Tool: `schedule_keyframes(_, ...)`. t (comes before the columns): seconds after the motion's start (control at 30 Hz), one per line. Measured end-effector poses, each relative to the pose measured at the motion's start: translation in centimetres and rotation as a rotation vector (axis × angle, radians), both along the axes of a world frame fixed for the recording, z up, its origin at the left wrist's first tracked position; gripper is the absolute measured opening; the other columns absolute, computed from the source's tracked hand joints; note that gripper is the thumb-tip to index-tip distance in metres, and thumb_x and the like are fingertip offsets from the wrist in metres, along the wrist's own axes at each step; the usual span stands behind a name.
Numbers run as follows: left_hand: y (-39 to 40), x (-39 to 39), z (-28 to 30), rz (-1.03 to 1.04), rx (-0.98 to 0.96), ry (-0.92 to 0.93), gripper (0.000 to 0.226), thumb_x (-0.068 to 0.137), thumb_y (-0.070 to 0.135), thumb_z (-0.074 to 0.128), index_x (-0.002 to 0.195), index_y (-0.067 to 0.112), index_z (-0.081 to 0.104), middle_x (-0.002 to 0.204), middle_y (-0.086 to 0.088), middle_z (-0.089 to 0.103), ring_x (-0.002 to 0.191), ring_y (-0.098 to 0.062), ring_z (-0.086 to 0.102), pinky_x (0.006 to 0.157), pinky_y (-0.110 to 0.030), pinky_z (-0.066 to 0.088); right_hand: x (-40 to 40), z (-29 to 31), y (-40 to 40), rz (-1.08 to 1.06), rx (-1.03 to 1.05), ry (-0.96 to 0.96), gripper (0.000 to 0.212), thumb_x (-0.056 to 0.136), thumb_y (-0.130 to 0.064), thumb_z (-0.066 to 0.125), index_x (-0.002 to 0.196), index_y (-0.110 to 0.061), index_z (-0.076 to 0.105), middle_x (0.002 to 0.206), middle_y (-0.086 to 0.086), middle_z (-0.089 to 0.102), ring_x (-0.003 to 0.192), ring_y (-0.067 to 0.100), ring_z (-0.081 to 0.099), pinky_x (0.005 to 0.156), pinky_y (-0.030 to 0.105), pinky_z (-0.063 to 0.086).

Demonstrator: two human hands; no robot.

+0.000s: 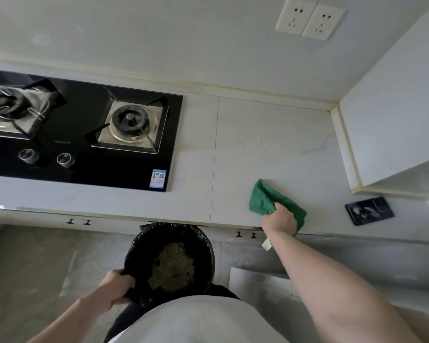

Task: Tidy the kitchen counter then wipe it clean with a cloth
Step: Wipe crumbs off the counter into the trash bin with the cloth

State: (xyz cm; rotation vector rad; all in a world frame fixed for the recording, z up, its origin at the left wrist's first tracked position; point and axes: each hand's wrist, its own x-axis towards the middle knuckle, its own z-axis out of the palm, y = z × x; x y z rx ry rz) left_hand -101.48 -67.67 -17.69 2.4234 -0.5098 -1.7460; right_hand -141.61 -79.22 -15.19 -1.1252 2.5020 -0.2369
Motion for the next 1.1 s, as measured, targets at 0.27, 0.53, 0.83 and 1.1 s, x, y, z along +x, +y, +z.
schedule_keyframes(0.27, 0.6, 0.4, -0.7, -0.003, -0.019, 0.018, 0.021, 0.084, -0.013, 0.052, 0.089, -0.004, 0.07, 0.066, -0.017, 0.072, 0.064, -0.038, 0.074, 0.072, -0.059, 0.061, 9.3, 0.0, 2.3, 0.458, -0.02, -0.066, 0.034, 0.093, -0.018, 0.056, 0.119, -0.033, 0.07, 0.102, -0.003, 0.076, 0.096, 0.028, 0.071, 0.077, 0.032, 0.055)
schedule_keyframes(0.53, 0.8, 0.3, -0.8, -0.003, -0.011, 0.011, 0.025, 0.084, -0.012, 0.05, 0.089, -0.002, 0.072, 0.07, -0.016, 0.073, 0.068, -0.038, 0.075, 0.069, -0.056, 0.062, 16.9, 1.6, 0.7, 0.961, 0.17, -0.466, 0.036, 0.093, -0.014, 0.06, 0.123, -0.031, 0.072, 0.105, -0.007, 0.077, 0.059, 0.002, 0.054, 0.066, 0.024, 0.053)
schedule_keyframes(0.83, 1.1, 1.1, -1.3, 0.025, -0.015, 0.024, 0.031, 0.076, -0.01, 0.047, 0.089, -0.002, 0.074, 0.078, -0.024, 0.074, 0.072, -0.045, 0.075, 0.075, -0.06, 0.061, 8.9, 5.5, -11.4, 0.581, -0.235, -0.251, 0.026, 0.09, -0.02, 0.059, 0.11, -0.029, 0.073, 0.082, -0.005, 0.071, 0.071, 0.019, 0.064, 0.057, 0.024, 0.038)
schedule_keyframes(1.1, 1.1, 1.3, -1.8, 0.018, 0.01, 0.003, 0.029, 0.074, -0.006, 0.049, 0.088, -0.002, 0.074, 0.075, -0.021, 0.074, 0.069, -0.041, 0.075, 0.07, -0.055, 0.063, 9.4, -0.3, -11.0, 0.753, 0.029, 0.004, 0.039, 0.095, -0.012, 0.059, 0.13, -0.027, 0.068, 0.115, 0.003, 0.075, 0.102, 0.027, 0.069, 0.082, 0.031, 0.056)
